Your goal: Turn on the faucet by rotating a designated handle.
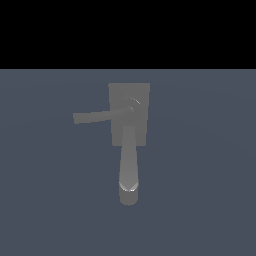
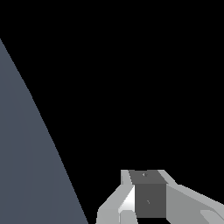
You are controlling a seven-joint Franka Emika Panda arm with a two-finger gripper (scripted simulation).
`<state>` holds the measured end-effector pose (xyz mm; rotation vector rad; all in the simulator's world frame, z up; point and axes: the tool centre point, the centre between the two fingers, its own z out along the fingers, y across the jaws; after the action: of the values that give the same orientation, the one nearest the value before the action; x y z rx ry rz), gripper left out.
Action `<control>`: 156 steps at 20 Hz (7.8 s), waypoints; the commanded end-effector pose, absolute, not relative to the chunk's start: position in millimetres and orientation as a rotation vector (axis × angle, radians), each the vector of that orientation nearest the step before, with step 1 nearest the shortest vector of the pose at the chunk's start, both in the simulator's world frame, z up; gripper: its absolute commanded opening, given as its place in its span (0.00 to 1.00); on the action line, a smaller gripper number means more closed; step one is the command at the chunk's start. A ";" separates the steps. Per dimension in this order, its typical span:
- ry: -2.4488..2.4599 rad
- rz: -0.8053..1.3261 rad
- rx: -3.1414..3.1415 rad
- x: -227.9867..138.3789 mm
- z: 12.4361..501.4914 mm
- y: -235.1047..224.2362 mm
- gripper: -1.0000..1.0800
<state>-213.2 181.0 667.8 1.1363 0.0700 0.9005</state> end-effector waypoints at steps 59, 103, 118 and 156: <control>1.543 0.209 -0.010 -61.3 122.4 230.8 0.00; 1.571 0.007 0.021 -54.7 152.3 130.0 0.00; 1.578 0.007 0.021 -54.7 190.0 128.4 0.00; 1.573 0.007 0.022 -55.4 286.2 60.5 0.00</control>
<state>-58.6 65.5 272.3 0.0196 1.5954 0.0062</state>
